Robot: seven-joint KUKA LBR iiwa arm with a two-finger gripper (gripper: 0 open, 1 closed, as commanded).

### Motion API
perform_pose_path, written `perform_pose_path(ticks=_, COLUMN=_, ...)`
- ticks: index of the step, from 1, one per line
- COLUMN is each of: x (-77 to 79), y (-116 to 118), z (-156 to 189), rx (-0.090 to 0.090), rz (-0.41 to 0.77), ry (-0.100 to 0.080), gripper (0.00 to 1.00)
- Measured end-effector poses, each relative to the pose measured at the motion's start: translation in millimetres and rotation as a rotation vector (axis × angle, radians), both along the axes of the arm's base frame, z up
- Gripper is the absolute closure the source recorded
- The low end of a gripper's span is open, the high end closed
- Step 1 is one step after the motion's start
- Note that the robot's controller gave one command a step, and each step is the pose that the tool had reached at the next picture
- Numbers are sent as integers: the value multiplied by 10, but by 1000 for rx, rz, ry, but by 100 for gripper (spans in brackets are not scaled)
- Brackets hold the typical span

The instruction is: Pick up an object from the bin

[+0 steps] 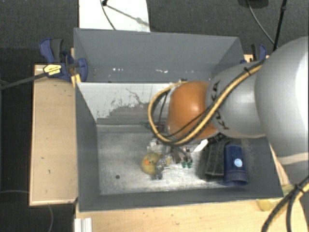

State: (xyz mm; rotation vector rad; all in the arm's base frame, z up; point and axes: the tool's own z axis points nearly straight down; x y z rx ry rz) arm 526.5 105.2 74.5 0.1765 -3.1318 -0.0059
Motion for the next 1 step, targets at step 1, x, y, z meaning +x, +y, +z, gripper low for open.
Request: perform_pose_path(ticks=1, x=-242, y=24, z=1416, rx=-2, rz=316, ry=-5, gripper=100)
